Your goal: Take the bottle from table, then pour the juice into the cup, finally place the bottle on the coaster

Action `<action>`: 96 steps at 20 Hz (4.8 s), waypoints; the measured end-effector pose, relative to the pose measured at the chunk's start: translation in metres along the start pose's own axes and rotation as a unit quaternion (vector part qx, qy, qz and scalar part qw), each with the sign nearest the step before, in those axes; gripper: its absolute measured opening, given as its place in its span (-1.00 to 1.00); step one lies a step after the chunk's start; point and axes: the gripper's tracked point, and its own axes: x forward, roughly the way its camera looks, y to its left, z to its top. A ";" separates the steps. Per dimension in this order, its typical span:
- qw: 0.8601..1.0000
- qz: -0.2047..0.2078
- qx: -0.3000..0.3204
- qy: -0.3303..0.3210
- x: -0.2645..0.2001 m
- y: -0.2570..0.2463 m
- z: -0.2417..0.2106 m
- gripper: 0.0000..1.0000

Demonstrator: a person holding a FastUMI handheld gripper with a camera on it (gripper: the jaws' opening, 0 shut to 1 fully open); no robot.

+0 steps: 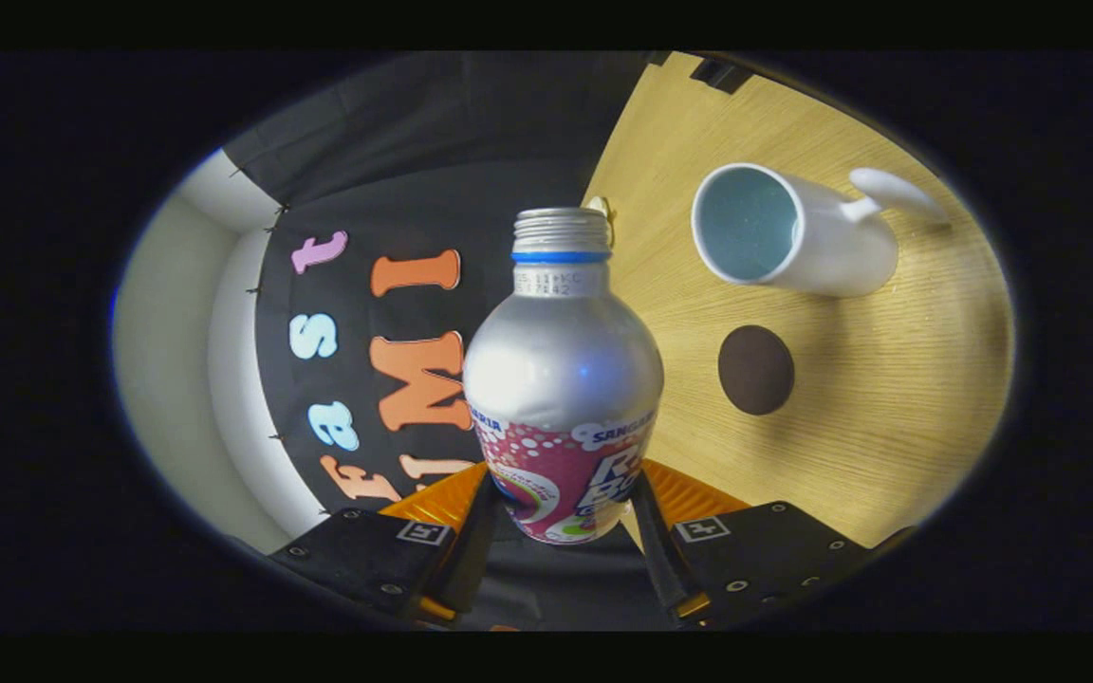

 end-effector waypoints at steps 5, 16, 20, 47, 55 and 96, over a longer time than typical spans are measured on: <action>1.000 -0.001 0.027 -0.002 -0.002 0.002 0.003 0.42; 0.996 -0.003 0.088 0.003 -0.003 0.011 0.003 0.42; 0.995 -0.006 0.098 0.003 0.000 0.014 0.003 0.41; 0.989 -0.021 0.148 -0.001 0.003 0.023 0.011 0.42; 0.986 -0.019 0.164 -0.003 0.001 0.027 0.011 0.42; 0.969 -0.004 0.247 -0.009 0.011 0.030 0.026 0.42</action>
